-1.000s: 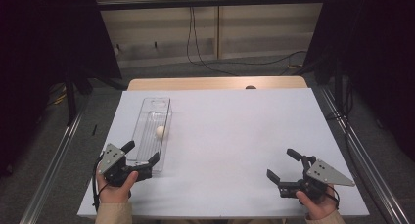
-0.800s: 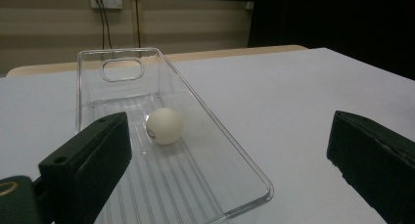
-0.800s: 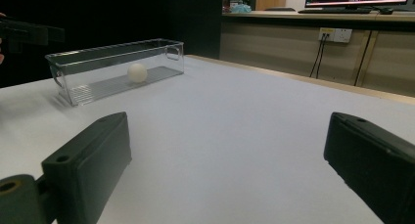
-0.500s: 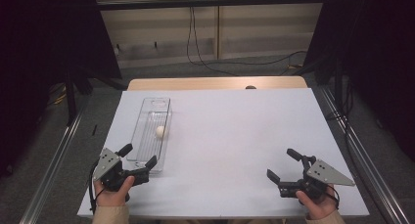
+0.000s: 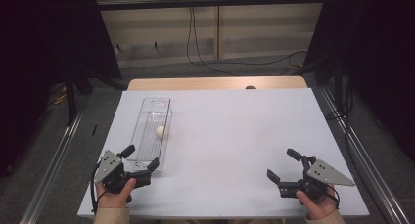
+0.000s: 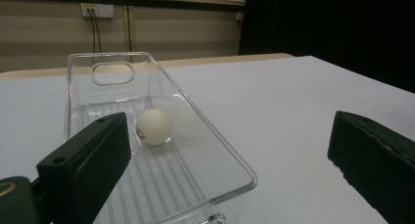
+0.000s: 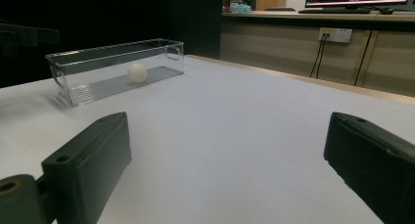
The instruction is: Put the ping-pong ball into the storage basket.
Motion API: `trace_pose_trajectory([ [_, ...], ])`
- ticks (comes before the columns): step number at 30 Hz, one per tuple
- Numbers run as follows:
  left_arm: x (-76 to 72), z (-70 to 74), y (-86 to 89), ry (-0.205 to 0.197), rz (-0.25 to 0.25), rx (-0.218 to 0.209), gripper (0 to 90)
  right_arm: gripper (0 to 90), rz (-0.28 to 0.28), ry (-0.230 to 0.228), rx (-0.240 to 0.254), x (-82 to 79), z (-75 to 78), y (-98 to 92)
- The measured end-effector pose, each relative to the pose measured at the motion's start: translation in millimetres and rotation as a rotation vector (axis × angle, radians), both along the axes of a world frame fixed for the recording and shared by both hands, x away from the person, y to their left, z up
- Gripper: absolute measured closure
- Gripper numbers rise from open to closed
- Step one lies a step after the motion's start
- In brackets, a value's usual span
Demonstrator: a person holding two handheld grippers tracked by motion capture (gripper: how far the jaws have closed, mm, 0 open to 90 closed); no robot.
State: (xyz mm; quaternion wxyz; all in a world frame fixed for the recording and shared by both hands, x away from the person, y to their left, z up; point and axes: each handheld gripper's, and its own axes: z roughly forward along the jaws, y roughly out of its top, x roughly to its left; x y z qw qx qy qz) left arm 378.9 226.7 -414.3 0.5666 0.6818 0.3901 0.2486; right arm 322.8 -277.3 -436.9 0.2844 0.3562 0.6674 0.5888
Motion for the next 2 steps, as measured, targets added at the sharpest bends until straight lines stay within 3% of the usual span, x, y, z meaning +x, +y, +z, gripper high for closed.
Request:
trace_pose_trajectory([
  [2,0.2,-0.3,0.1,-0.001,-0.002,-0.005,2.4,3.0,0.001,0.000,0.002,0.2,-0.2,-0.1],
])
